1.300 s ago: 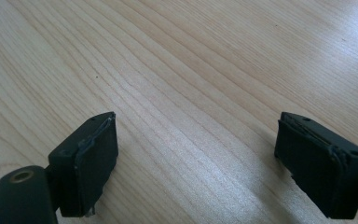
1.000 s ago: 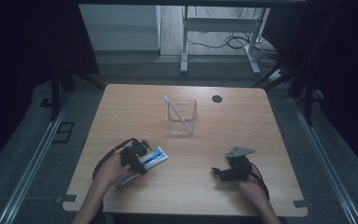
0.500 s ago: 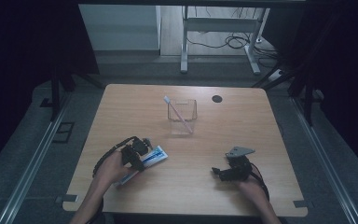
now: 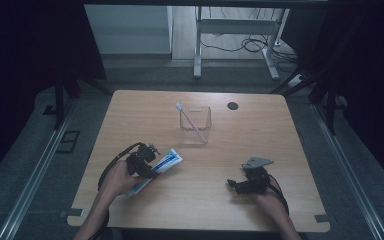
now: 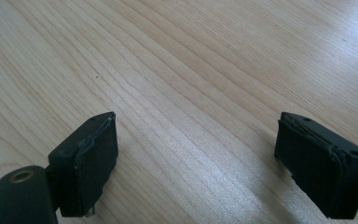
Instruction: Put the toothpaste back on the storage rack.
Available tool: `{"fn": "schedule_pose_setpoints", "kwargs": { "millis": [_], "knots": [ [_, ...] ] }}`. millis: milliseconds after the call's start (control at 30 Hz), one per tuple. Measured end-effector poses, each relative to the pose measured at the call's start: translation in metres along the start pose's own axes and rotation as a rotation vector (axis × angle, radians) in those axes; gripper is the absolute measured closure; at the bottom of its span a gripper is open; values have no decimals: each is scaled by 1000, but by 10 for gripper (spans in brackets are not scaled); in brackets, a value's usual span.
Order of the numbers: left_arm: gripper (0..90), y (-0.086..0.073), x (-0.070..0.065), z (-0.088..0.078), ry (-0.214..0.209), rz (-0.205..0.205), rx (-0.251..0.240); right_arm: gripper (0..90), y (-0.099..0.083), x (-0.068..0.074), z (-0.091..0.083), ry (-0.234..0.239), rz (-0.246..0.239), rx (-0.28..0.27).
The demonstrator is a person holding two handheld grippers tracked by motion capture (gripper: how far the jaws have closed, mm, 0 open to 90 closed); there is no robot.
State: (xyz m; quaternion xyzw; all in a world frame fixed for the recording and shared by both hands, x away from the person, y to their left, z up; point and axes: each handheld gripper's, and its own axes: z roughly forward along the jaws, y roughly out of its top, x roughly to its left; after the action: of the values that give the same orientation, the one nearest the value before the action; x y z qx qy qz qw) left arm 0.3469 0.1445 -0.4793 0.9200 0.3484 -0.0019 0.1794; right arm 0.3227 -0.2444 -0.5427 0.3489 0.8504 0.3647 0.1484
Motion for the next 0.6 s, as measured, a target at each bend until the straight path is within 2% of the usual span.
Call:
{"fn": "schedule_pose_setpoints", "kwargs": {
  "millis": [233, 600],
  "knots": [
    [720, 3, -2, -8, 1, 17, -75, 131, 0, 0, 0, 0, 0, 0],
    [721, 5, 0, -23, 4, 16, -214, 131, 0, 0, 0, 0, 0, 0]
  ]
}}
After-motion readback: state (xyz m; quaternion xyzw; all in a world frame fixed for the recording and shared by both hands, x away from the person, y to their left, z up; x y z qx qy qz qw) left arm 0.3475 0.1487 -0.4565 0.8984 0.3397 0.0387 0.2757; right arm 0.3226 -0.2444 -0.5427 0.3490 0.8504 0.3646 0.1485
